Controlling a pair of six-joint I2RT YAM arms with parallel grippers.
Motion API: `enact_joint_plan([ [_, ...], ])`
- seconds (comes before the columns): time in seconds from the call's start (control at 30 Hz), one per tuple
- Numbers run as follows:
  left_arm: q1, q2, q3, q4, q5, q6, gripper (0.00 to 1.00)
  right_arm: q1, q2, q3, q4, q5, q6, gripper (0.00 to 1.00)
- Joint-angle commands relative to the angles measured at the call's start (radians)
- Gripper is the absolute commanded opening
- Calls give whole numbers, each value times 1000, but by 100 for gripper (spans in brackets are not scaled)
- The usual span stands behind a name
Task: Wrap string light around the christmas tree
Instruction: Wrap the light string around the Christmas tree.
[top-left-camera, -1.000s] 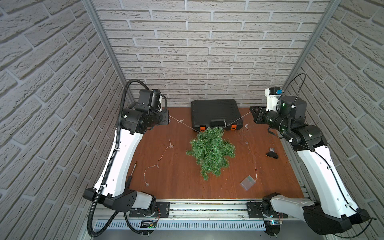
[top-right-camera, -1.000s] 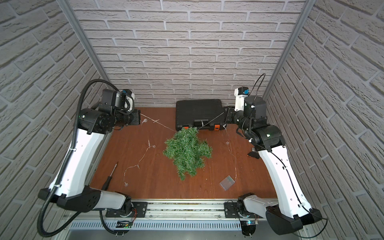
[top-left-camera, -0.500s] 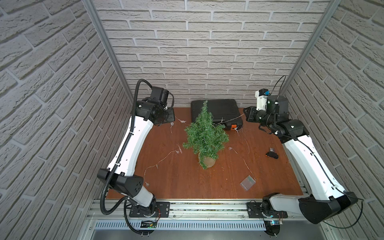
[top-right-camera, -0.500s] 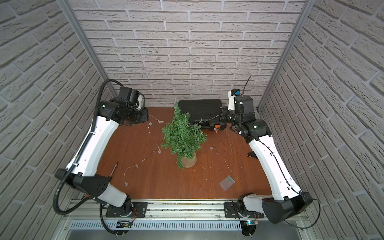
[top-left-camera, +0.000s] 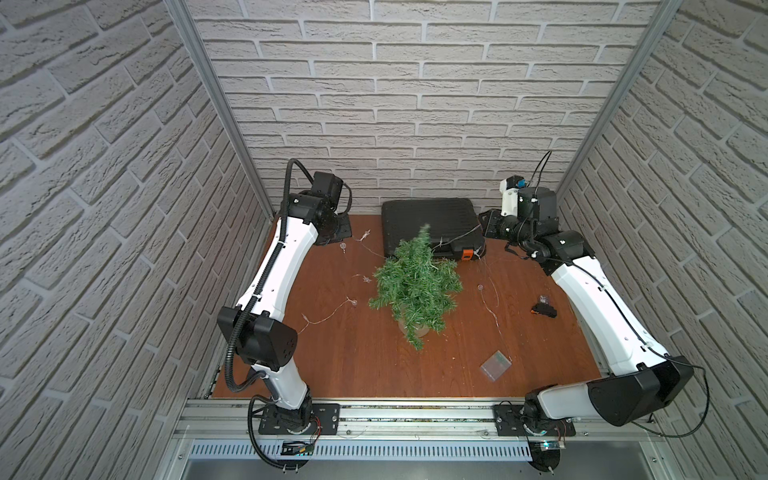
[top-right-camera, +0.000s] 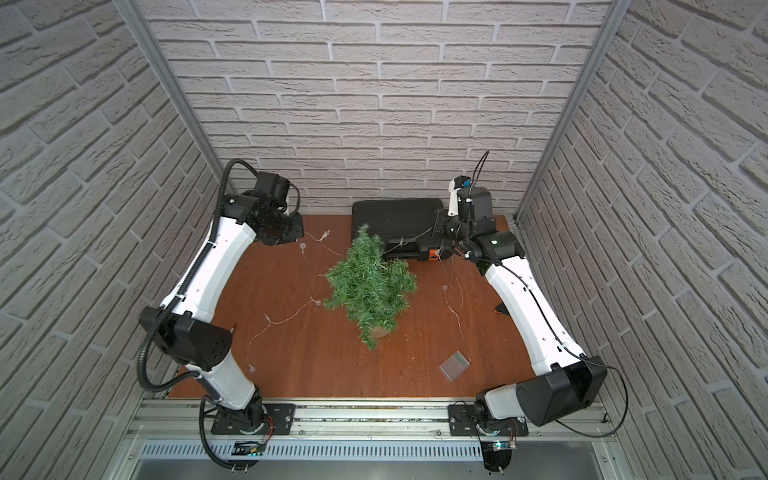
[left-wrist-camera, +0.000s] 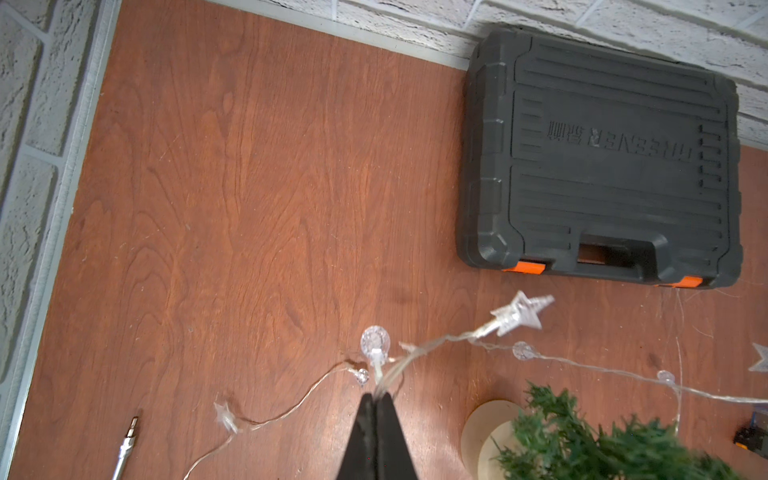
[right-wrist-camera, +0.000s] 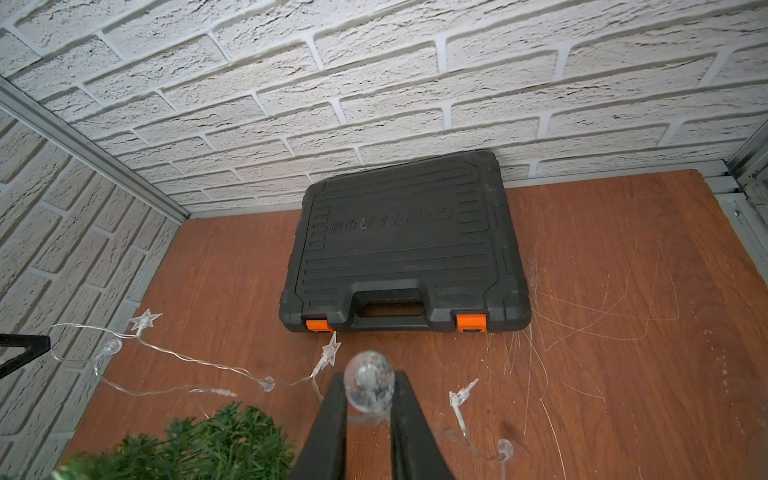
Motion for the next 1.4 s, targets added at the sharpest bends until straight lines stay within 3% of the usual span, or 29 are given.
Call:
enact_joint_plan([
  [0.0,25,33,55,34,-28,-8,0,-1,24,-1,72,18,20,16],
  [0.3,75,163,286,-34,-15,13,0,-2,115,102,99,53,19,16],
  [0.47,81,125,357,-37,18,9,0,-4,116,182,76,33,16,16],
  [0.8,85,-76,338,-42,182,-33,0,-10,-38,205,-16,-70,-4,16],
  [1.13,58,-410,34,124,354,-108,0,-10,-244,170,-117,-121,8,17],
  [1.37,56,-391,110,111,353,-127,0,-10,-262,211,-139,-111,6,17],
])
